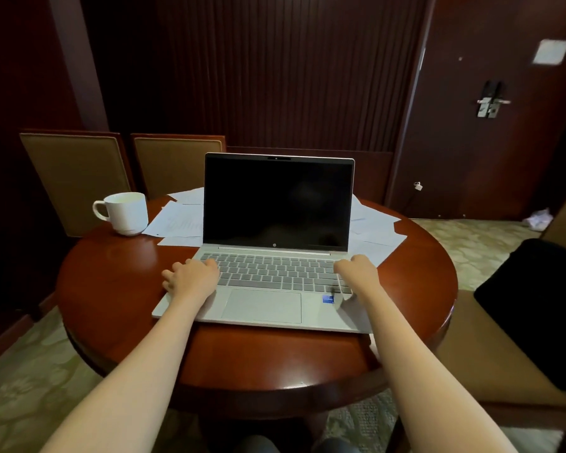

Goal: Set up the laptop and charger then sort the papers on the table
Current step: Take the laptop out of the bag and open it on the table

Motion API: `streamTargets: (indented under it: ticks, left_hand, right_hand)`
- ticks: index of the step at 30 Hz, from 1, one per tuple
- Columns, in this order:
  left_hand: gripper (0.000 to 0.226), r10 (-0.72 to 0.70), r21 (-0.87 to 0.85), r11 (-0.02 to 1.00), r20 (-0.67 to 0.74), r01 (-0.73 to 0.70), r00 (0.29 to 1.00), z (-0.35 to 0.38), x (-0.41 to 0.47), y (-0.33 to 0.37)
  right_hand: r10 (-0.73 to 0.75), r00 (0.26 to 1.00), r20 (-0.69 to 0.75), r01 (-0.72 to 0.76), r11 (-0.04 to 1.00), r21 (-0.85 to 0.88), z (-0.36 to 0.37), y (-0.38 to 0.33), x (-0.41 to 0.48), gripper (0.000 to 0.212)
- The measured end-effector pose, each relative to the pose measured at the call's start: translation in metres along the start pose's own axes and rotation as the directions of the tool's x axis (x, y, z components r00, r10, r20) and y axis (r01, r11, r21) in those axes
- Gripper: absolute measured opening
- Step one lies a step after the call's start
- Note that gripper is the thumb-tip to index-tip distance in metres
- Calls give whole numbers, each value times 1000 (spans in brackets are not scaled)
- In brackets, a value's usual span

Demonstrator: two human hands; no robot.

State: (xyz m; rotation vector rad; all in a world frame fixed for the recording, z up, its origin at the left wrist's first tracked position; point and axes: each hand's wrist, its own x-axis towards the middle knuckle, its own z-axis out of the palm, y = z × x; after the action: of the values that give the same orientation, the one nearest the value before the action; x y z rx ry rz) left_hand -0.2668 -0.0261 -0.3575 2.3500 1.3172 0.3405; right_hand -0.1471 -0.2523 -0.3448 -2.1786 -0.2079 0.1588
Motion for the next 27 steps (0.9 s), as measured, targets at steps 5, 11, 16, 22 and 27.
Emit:
streamTargets:
  ticks: [5, 11, 16, 22, 27]
  left_hand:
    - [57, -29, -15, 999, -37, 28, 999, 4, -11, 4]
    - [60, -24, 2, 1000, -55, 24, 998, 7, -18, 7]
    - [50, -9, -10, 1000, -67, 8, 998, -2, -3, 10]
    - [44, 64, -244, 968, -14, -66, 998, 1, 47, 9]
    - [49, 69, -349, 935, 31, -54, 997, -1, 65, 26]
  right_hand:
    - [32, 999, 28, -33, 998, 57, -6, 1, 10, 36]
    - [-14, 1000, 22, 14, 1000, 2, -11, 6, 24, 24]
    - [-55, 997, -53, 52, 997, -65, -9, -6, 39, 42]
    - [-47, 996, -72, 55, 991, 118, 3, -15, 72, 47]
    - [45, 996, -73, -23, 961, 275, 8, -19, 102, 51]
